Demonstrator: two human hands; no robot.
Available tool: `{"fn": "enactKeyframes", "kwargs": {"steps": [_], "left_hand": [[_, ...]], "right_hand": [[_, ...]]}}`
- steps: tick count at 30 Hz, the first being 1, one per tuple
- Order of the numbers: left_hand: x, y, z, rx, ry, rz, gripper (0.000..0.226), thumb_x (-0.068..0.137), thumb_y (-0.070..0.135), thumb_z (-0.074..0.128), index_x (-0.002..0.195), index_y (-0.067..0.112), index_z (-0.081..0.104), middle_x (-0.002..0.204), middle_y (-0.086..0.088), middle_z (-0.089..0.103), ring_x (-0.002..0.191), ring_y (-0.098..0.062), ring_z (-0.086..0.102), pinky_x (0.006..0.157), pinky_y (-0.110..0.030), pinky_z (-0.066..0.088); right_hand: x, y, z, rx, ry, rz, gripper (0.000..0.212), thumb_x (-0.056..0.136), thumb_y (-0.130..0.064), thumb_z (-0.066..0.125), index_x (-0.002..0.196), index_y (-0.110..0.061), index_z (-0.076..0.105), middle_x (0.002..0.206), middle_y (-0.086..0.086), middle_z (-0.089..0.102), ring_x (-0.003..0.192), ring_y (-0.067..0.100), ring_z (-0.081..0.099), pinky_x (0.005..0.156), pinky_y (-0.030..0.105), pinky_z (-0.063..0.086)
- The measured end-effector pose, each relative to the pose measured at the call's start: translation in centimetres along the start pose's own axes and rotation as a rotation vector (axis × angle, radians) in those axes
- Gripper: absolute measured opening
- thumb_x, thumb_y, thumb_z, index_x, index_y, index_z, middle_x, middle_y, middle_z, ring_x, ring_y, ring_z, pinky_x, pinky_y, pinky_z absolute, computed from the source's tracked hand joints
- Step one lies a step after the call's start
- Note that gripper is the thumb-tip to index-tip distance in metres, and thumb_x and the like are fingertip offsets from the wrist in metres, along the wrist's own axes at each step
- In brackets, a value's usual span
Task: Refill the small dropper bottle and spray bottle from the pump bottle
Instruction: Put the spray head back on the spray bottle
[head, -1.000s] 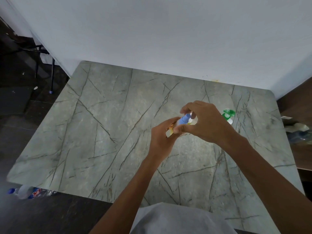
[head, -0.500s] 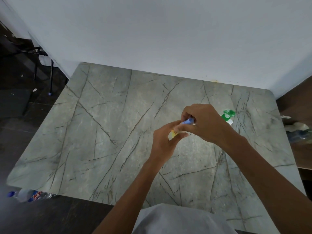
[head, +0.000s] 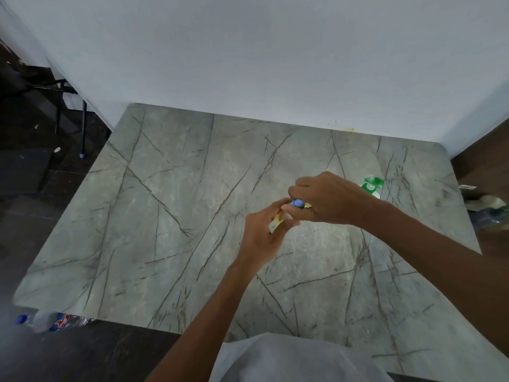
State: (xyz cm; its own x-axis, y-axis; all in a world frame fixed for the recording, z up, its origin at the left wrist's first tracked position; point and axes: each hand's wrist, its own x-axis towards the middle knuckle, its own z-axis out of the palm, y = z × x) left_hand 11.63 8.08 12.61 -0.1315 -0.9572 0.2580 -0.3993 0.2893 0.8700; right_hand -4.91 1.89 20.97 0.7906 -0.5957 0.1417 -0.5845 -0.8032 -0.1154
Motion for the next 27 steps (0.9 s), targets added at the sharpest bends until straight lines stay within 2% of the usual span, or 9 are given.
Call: {"fn": "enactKeyframes", "kwargs": {"steps": [2, 4, 7, 9, 12, 15, 17, 22, 27], "left_hand": [[-0.2, -0.3, 0.2, 0.031, 0.055, 0.005, 0.031, 0.089, 0.014, 0.068, 0.119, 0.012, 0.065, 0.081, 0.012, 0.068, 0.064, 0.01, 0.059, 0.058, -0.004, 0.04], [-0.2, -0.6, 0.4, 0.054, 0.105, -0.002, 0.029, 0.09, 0.018, 0.068, 0.118, 0.012, 0.066, 0.079, 0.006, 0.07, 0.06, 0.006, 0.057, 0.055, -0.004, 0.038], [-0.2, -1.1, 0.8, 0.044, 0.137, -0.026, 0.025, 0.091, 0.025, 0.067, 0.115, 0.019, 0.065, 0.077, 0.006, 0.07, 0.06, -0.008, 0.062, 0.053, -0.015, 0.047], [-0.1, -1.4, 0.8, -0.016, 0.15, -0.099, 0.024, 0.09, 0.029, 0.067, 0.114, 0.026, 0.063, 0.082, 0.01, 0.07, 0.071, -0.012, 0.066, 0.06, -0.024, 0.054], [0.8, -2.8, 0.7, -0.056, 0.192, -0.204, 0.026, 0.087, 0.033, 0.071, 0.111, 0.026, 0.064, 0.095, 0.019, 0.068, 0.091, 0.004, 0.064, 0.076, -0.012, 0.05], [2.5, -4.6, 1.0, -0.12, 0.199, -0.341, 0.03, 0.085, 0.038, 0.072, 0.11, 0.021, 0.066, 0.097, 0.015, 0.07, 0.092, 0.006, 0.063, 0.076, -0.005, 0.045], [3.6, -6.0, 1.5, -0.117, 0.195, -0.382, 0.033, 0.085, 0.047, 0.068, 0.107, 0.023, 0.066, 0.095, 0.012, 0.071, 0.091, 0.004, 0.064, 0.075, -0.006, 0.046], [6.0, -9.5, 3.0, -0.125, 0.155, -0.417, 0.03, 0.084, 0.038, 0.074, 0.108, 0.022, 0.066, 0.097, 0.012, 0.071, 0.093, 0.003, 0.065, 0.08, -0.015, 0.051], [7.4, -11.9, 4.3, -0.134, 0.103, -0.452, 0.023, 0.083, 0.03, 0.076, 0.099, 0.037, 0.061, 0.091, 0.019, 0.067, 0.09, 0.005, 0.064, 0.081, -0.023, 0.052]], "right_hand": [[0.3, -0.5, 0.3, 0.045, 0.055, 0.009, 0.041, 0.091, -0.045, 0.041, 0.065, -0.015, 0.05, 0.053, -0.01, 0.036, 0.042, 0.007, 0.027, 0.045, 0.011, 0.014], [0.4, -0.9, 0.9, 0.073, 0.119, 0.05, 0.039, 0.09, -0.041, 0.044, 0.061, -0.015, 0.045, 0.05, -0.008, 0.033, 0.041, 0.009, 0.024, 0.043, 0.016, 0.016], [0.8, -1.0, 1.5, 0.132, 0.053, 0.178, 0.039, 0.089, -0.043, 0.055, 0.062, -0.018, 0.041, 0.049, -0.012, 0.031, 0.042, 0.007, 0.026, 0.046, 0.022, 0.021], [0.9, -0.6, 1.5, 0.211, -0.027, 0.314, 0.04, 0.079, -0.055, 0.063, 0.066, -0.019, 0.048, 0.051, -0.011, 0.044, 0.045, 0.007, 0.038, 0.049, 0.021, 0.029], [-0.2, -0.2, 1.4, 0.452, 0.03, 0.57, 0.051, 0.063, -0.069, 0.068, 0.085, -0.024, 0.059, 0.065, -0.008, 0.064, 0.053, 0.005, 0.058, 0.051, 0.021, 0.046], [-2.9, -0.2, 2.6, 0.639, 0.192, 0.75, 0.043, 0.071, -0.063, 0.066, 0.094, -0.028, 0.061, 0.071, -0.006, 0.068, 0.057, 0.005, 0.062, 0.052, 0.02, 0.05], [-4.8, -0.5, 3.5, 0.685, 0.237, 0.823, 0.032, 0.079, -0.056, 0.063, 0.093, -0.028, 0.061, 0.07, -0.007, 0.069, 0.054, 0.011, 0.062, 0.052, 0.028, 0.051], [-8.8, -1.6, 5.5, 0.768, 0.245, 0.994, 0.015, 0.085, -0.038, 0.064, 0.087, -0.023, 0.064, 0.07, -0.012, 0.07, 0.054, 0.007, 0.063, 0.052, 0.019, 0.052], [-11.5, -1.5, 7.4, 0.771, 0.223, 1.074, 0.013, 0.085, -0.037, 0.065, 0.088, -0.025, 0.064, 0.071, -0.012, 0.07, 0.062, 0.003, 0.065, 0.059, 0.022, 0.053]]}}
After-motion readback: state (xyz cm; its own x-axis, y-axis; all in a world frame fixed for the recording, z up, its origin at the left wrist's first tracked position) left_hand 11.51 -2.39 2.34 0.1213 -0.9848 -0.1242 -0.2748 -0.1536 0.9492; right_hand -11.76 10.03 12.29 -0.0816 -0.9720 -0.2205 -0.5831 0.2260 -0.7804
